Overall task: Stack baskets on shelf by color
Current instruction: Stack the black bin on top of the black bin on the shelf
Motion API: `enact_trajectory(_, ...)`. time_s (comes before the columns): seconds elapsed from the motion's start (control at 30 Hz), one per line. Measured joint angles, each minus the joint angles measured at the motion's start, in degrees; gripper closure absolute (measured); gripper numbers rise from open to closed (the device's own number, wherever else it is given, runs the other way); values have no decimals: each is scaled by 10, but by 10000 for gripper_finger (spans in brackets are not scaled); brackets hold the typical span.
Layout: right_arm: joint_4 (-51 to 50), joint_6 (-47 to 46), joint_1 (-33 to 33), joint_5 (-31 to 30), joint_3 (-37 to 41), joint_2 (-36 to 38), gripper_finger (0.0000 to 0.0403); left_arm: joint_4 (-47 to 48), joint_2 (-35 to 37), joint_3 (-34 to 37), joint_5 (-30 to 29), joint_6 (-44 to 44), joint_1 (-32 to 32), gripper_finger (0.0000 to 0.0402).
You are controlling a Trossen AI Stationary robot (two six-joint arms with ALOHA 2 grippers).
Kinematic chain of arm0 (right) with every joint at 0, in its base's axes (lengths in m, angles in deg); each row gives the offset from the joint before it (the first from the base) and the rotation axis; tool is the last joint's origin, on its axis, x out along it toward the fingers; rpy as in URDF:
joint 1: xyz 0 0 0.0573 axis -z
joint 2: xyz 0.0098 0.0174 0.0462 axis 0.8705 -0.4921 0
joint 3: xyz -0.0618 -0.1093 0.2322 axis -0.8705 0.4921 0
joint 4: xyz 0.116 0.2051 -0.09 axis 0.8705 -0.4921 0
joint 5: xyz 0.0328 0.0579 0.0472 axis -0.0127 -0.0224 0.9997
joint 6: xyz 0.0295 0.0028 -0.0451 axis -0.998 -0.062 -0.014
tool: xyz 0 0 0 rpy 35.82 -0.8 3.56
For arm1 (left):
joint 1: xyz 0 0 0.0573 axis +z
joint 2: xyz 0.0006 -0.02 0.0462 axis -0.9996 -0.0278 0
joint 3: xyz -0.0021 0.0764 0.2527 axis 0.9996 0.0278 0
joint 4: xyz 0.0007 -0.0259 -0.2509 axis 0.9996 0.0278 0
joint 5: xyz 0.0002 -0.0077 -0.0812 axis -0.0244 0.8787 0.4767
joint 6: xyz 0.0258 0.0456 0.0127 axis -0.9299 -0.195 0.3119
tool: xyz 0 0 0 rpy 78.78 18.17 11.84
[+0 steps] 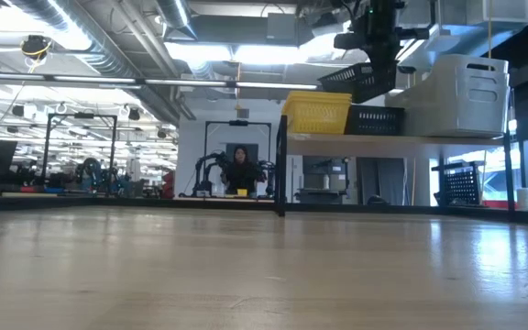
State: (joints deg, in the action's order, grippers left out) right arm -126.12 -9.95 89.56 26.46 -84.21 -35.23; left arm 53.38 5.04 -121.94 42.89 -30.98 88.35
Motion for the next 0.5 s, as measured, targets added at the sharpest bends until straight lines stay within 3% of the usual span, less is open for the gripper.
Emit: enact_trajectory(0.5, 0, -17, 0, 21, 0, -2, 403, 0, 0, 0, 0, 0, 0, 353)
